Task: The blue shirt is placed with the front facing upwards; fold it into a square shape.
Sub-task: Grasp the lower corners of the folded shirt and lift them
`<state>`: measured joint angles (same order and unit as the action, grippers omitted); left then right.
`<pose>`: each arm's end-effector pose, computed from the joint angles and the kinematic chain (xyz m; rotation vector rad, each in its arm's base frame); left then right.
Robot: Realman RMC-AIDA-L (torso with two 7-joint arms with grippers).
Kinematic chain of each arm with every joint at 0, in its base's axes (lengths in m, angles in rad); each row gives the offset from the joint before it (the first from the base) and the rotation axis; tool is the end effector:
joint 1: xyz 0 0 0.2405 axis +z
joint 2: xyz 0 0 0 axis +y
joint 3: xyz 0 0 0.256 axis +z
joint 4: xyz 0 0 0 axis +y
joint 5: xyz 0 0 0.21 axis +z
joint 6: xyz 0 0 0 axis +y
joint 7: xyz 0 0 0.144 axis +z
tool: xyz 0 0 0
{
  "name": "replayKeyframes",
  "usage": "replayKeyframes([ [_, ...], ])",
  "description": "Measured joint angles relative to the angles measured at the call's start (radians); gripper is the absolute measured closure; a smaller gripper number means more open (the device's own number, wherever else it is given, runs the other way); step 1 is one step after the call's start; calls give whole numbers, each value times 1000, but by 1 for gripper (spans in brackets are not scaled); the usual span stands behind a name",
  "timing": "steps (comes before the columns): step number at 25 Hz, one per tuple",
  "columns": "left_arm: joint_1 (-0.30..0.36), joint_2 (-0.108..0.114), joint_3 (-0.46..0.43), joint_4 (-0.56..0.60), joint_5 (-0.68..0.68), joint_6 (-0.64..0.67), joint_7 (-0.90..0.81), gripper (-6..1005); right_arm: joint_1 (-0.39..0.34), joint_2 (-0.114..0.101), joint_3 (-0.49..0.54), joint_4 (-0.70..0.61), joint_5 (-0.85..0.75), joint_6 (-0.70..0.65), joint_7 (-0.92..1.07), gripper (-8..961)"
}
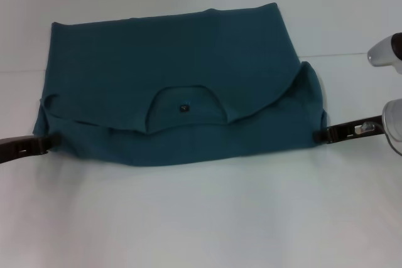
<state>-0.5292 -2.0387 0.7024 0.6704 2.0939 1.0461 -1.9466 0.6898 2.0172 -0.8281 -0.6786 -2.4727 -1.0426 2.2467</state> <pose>-0.3249 0.3802 0.0318 -2.1016 -1.2980 -0.4515 0.2970 0.4095 0.0192 -2.2117 1.2973 0.0287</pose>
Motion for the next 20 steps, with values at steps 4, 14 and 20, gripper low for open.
replayKeyframes([
  [4, 0, 0, -3, 0, 0, 0, 0, 965, -7, -1, 3, -20, 1, -12, 6, 846],
  [14, -20, 20, -15, 19, -2, 9, -4, 967, 0, -14, 63, -73, 50, -31, -1, 915],
  [20, -44, 36, -20, 43, 1, 27, -31, 966, -1, -47, 86, -150, 127, -104, 25, 914],
])
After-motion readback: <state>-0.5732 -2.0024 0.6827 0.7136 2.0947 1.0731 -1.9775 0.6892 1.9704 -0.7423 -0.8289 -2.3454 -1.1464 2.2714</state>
